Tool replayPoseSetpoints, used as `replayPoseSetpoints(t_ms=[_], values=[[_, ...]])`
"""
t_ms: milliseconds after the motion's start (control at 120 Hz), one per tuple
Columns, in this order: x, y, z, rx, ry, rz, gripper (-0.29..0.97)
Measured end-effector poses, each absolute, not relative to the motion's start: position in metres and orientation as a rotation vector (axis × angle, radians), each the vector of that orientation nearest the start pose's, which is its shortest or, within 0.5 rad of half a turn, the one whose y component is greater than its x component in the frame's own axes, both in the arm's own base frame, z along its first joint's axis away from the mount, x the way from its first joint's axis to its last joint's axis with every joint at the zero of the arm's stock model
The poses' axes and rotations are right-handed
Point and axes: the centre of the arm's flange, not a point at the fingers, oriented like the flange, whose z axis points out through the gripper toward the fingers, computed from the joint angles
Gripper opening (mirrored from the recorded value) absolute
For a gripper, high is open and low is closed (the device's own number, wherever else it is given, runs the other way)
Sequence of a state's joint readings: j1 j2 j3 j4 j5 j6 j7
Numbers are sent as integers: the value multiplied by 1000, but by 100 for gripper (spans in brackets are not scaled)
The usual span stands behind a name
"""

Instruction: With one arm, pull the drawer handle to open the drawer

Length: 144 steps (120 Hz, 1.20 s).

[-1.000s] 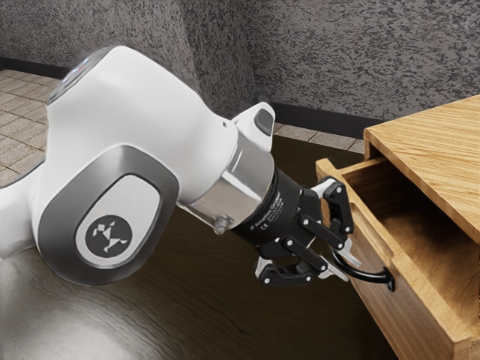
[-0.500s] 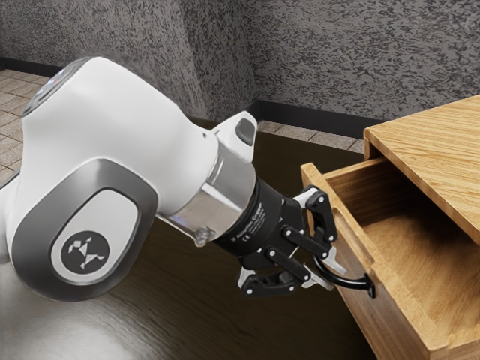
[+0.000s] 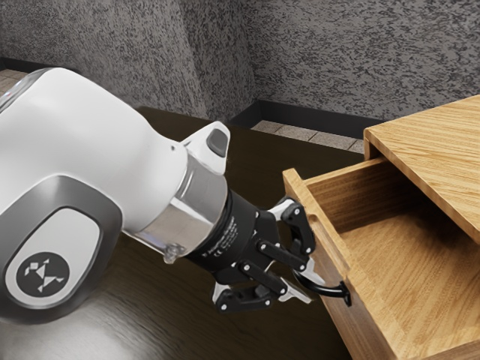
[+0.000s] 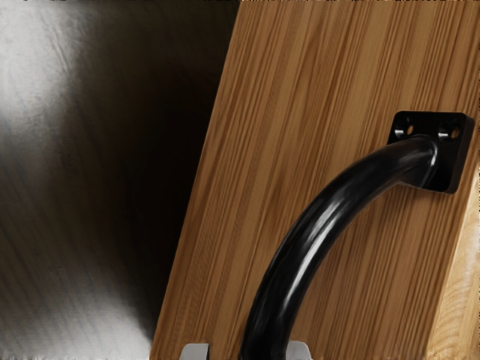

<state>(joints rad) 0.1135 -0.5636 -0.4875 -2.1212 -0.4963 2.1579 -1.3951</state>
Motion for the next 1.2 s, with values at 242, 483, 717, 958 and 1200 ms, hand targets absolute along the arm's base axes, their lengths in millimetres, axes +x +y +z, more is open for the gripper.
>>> replayPoseSetpoints(t_ms=[242, 483, 717, 958, 1200], values=[[369, -232, 662, 2144, 1434, 251, 1], [358, -234, 663, 2150, 1450, 255, 1], [339, -227, 673, 2141, 1485, 292, 1], [289, -243, 686, 2163, 1511, 408, 8], [342, -243, 771, 2209, 1549, 493, 48]])
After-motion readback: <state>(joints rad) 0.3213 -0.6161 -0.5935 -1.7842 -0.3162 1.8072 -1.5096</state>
